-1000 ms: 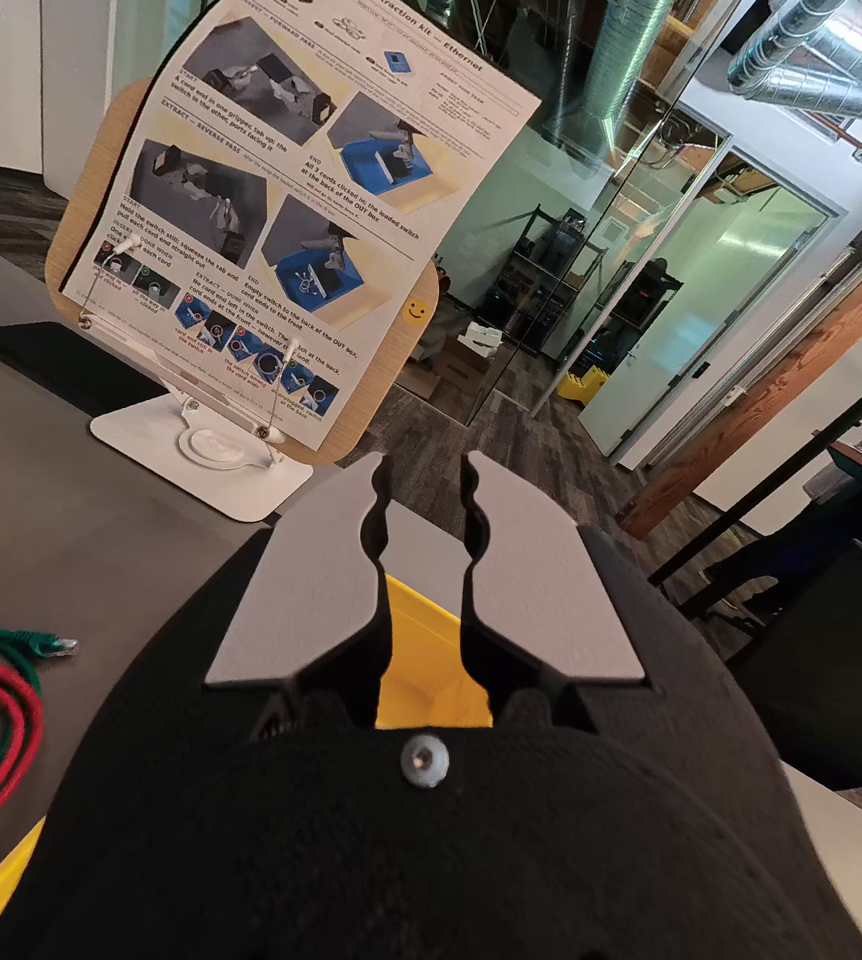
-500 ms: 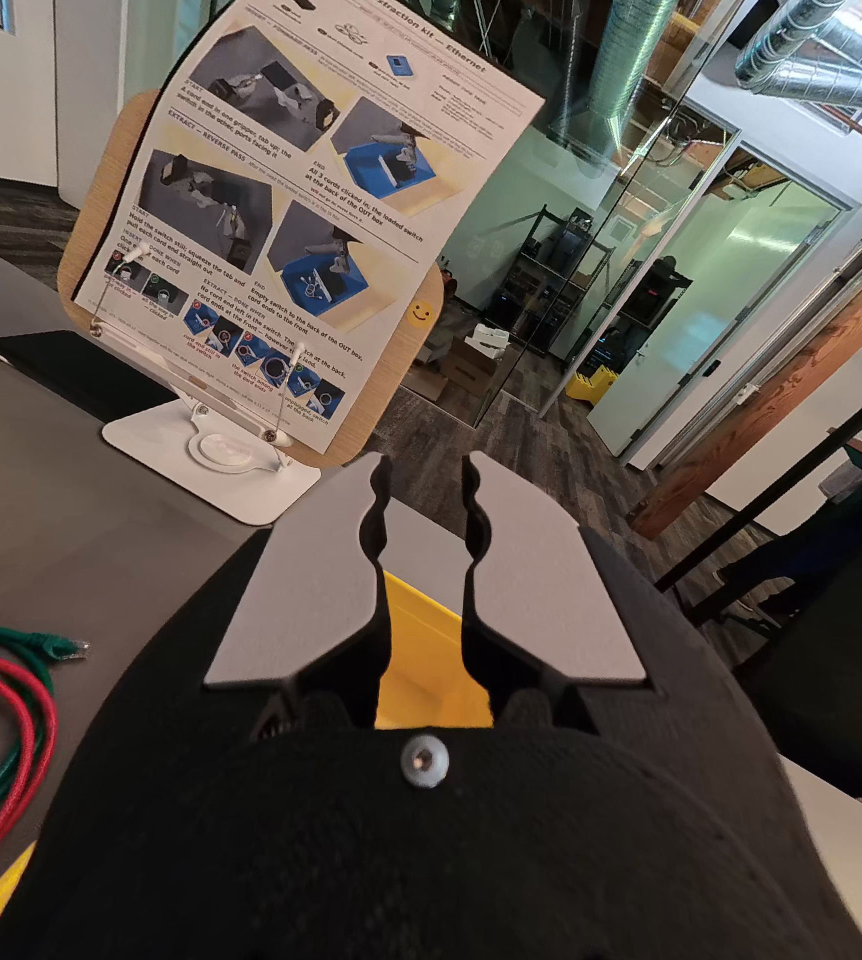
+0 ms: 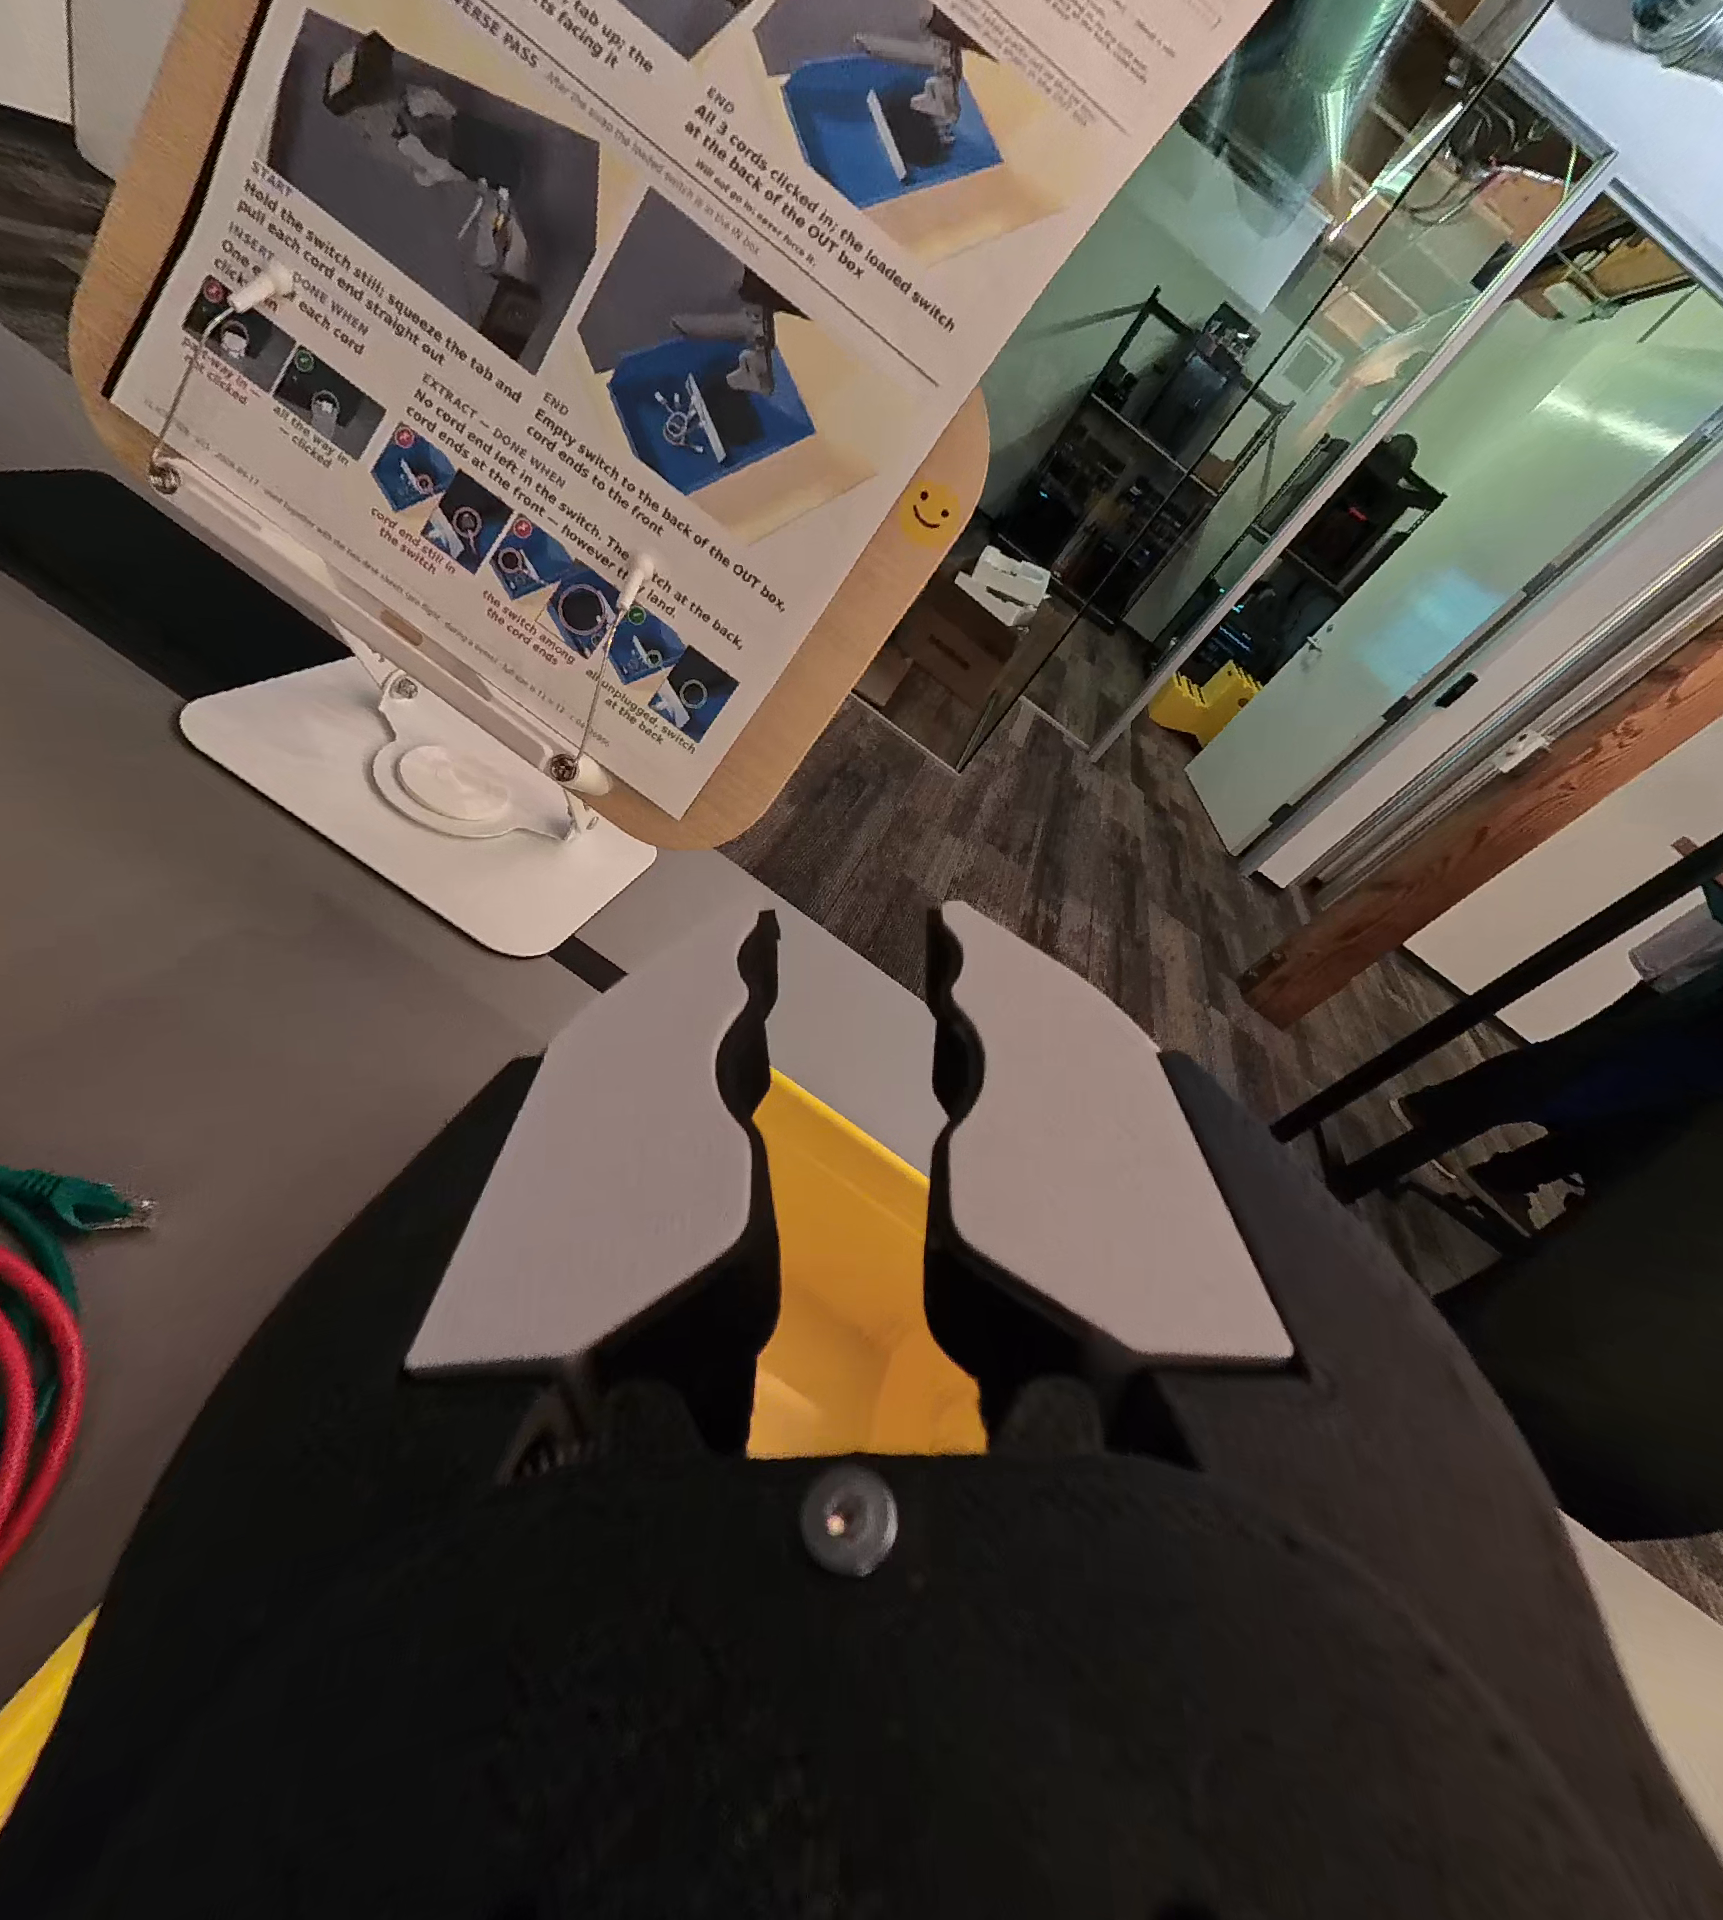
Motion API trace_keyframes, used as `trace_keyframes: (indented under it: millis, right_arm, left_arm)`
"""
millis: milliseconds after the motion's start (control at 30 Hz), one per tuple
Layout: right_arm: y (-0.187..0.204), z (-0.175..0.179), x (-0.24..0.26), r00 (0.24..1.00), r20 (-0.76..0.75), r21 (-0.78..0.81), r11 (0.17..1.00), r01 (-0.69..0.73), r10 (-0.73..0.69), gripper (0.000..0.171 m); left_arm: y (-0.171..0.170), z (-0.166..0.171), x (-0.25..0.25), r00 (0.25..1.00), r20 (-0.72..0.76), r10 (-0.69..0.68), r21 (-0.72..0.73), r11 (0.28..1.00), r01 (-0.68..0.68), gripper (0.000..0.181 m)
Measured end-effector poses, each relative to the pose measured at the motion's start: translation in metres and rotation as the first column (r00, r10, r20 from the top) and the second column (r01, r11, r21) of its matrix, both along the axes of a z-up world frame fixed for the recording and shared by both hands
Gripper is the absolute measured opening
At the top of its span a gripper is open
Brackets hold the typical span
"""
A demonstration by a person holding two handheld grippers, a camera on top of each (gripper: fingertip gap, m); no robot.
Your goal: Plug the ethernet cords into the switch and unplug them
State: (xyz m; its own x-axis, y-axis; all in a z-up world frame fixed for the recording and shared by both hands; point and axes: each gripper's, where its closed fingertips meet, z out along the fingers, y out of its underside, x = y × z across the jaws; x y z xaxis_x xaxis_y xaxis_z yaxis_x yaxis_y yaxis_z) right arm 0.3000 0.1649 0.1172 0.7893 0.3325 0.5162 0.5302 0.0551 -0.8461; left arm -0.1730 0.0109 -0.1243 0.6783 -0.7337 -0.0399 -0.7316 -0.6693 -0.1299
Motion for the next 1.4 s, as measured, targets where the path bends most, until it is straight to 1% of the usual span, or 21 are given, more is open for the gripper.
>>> trace_keyframes:
  millis: [33, 133, 167, 200, 233, 300, 367, 467, 533, 600, 700, 767, 833, 933, 1000, 1067, 1133, 1233, 1300, 1367, 1400]
  right_arm:
    - [0.001, -0.001, 0.001, 1.000, 0.001, -0.002, 1.000, 0.002, -0.002, 0.028]
    - [0.004, -0.005, 0.001, 1.000, 0.009, -0.015, 1.000, 0.005, -0.005, 0.028]
    - [0.005, -0.006, 0.001, 1.000, 0.014, -0.018, 1.000, 0.006, -0.005, 0.028]
    - [0.005, -0.007, 0.000, 1.000, 0.019, -0.020, 1.000, 0.006, -0.006, 0.028]
    - [0.005, -0.007, 0.000, 1.000, 0.023, -0.021, 1.000, 0.007, -0.006, 0.028]
    - [0.005, -0.007, 0.000, 1.000, 0.026, -0.017, 1.000, 0.007, -0.007, 0.028]
    - [0.004, -0.005, 0.001, 1.000, 0.022, -0.010, 1.000, 0.005, -0.005, 0.028]
    - [0.003, -0.003, 0.002, 1.000, 0.013, -0.002, 1.000, 0.005, -0.005, 0.028]
    - [0.003, -0.002, 0.003, 1.000, 0.008, 0.000, 1.000, 0.005, -0.005, 0.028]
    - [0.003, -0.001, 0.003, 1.000, 0.005, 0.003, 1.000, 0.004, -0.004, 0.028]
    - [0.003, -0.001, 0.002, 1.000, 0.010, 0.006, 1.000, 0.003, -0.003, 0.028]
    - [0.003, -0.002, 0.000, 1.000, 0.020, 0.007, 1.000, 0.004, -0.004, 0.028]
    - [0.001, -0.002, -0.002, 1.000, 0.030, 0.007, 1.000, 0.000, 0.000, 0.028]
    - [-0.001, 0.000, 0.000, 1.000, 0.028, 0.013, 1.000, 0.000, -0.001, 0.028]
    - [-0.002, 0.002, 0.002, 1.000, 0.015, 0.016, 1.000, -0.003, 0.003, 0.028]
    - [-0.003, 0.003, 0.005, 1.000, 0.009, 0.015, 1.000, -0.002, 0.002, 0.028]
    - [-0.003, 0.003, 0.008, 1.000, 0.002, 0.012, 1.000, -0.002, 0.002, 0.028]
    - [-0.003, 0.005, 0.010, 1.000, -0.015, 0.014, 1.000, -0.007, 0.007, 0.028]
    - [-0.003, 0.004, 0.011, 1.000, -0.018, 0.012, 1.000, -0.005, 0.006, 0.028]
    - [-0.002, 0.004, 0.013, 1.000, -0.015, 0.008, 1.000, -0.001, 0.002, 0.028]
    - [-0.003, 0.004, 0.014, 1.000, -0.016, 0.010, 1.000, 0.000, 0.000, 0.028]
  left_arm:
    - [0.002, -0.002, 0.001, 1.000, -0.017, -0.007, 0.003, 1.000, 0.007, 0.049]
    - [0.001, -0.008, 0.006, 0.998, -0.056, -0.031, 0.003, 1.000, 0.031, 0.039]
    - [0.000, -0.010, 0.006, 0.997, -0.070, -0.033, -0.006, 0.999, 0.033, 0.035]
    - [-0.003, -0.012, 0.007, 0.997, -0.073, -0.035, -0.037, 0.999, 0.032, 0.023]
    - [-0.004, -0.013, 0.006, 0.995, -0.095, -0.028, -0.049, 0.999, 0.023, 0.022]
    - [-0.004, -0.009, 0.001, 0.992, -0.129, -0.018, -0.039, 0.999, 0.013, 0.019]
    - [0.001, 0.005, -0.002, 0.991, -0.135, -0.003, 0.022, 1.000, 0.006, 0.016]
    - [0.008, 0.045, -0.006, 0.995, -0.082, 0.049, 0.144, 0.989, -0.037, 0.013]
    - [0.012, 0.083, -0.004, 0.997, -0.013, 0.073, 0.252, 0.965, -0.067, 0.012]
    - [0.013, 0.126, 0.010, 0.995, 0.083, 0.063, 0.368, 0.925, -0.089, 0.011]
    - [0.007, 0.184, 0.059, 0.983, 0.173, -0.055, 0.555, 0.830, -0.051, 0.011]
    - [-0.002, 0.197, 0.105, 0.970, 0.176, -0.166, 0.619, 0.785, 0.023, 0.011]
    - [-0.008, 0.185, 0.152, 0.959, 0.123, -0.257, 0.628, 0.768, 0.126, 0.011]
    - [-0.002, 0.137, 0.213, 0.940, 0.061, -0.337, 0.602, 0.763, 0.234, 0.011]
    - [-0.001, 0.093, 0.250, 0.917, 0.104, -0.385, 0.529, 0.802, 0.277, 0.011]
    - [-0.004, 0.052, 0.281, 0.895, 0.188, -0.405, 0.437, 0.850, 0.293, 0.011]
    - [-0.005, 0.028, 0.302, 0.882, 0.234, -0.409, 0.415, 0.862, 0.290, 0.010]
    - [-0.007, 0.019, 0.321, 0.859, 0.271, -0.434, 0.451, 0.846, 0.285, 0.012]
    - [-0.010, 0.021, 0.326, 0.842, 0.308, -0.443, 0.464, 0.842, 0.274, 0.015]
    - [-0.014, 0.036, 0.321, 0.811, 0.386, -0.440, 0.454, 0.856, 0.248, 0.022]
    - [-0.012, 0.053, 0.313, 0.788, 0.450, -0.420, 0.447, 0.870, 0.208, 0.023]
